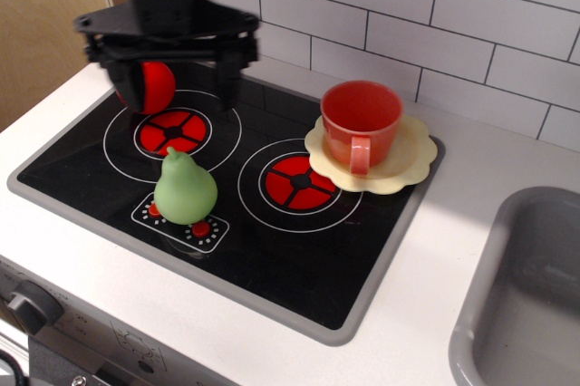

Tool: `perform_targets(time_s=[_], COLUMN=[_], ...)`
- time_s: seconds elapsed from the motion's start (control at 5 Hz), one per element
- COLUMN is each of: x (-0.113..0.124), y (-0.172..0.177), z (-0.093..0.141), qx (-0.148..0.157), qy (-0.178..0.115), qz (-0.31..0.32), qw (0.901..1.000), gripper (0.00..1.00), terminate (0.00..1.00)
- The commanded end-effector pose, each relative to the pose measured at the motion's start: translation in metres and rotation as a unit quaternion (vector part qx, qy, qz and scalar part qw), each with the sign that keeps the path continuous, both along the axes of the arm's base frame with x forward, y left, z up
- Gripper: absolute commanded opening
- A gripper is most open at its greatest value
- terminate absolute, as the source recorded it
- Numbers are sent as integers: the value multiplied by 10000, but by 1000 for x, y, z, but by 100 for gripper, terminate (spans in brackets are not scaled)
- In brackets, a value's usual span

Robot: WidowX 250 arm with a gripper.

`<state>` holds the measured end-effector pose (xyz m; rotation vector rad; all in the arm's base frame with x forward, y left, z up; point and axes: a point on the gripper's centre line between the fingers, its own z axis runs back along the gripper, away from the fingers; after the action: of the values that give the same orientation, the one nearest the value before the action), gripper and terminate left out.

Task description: Take cup off plate

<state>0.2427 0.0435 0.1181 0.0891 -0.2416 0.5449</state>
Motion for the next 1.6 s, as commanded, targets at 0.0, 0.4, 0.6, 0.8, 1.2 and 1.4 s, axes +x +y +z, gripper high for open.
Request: perform_targets(time_s=[0.0, 0.4, 0.6, 0.8, 1.2, 1.4], x=[22, 29, 33, 36, 45, 46], y=[-47, -85, -96, -104, -105, -105], z=[8, -11, -17, -25, -34, -39], qx=[-238, -631, -809, -912, -664, -481], qy=[-243, -46, 12, -87, -156, -121], qz=[-206, -115, 6, 12, 283, 249], qw=[9992, 9979, 9967, 9958, 9973, 9985], gripper=[100, 100, 100, 100, 100, 100], terminate=[0, 0, 0, 0, 0, 0])
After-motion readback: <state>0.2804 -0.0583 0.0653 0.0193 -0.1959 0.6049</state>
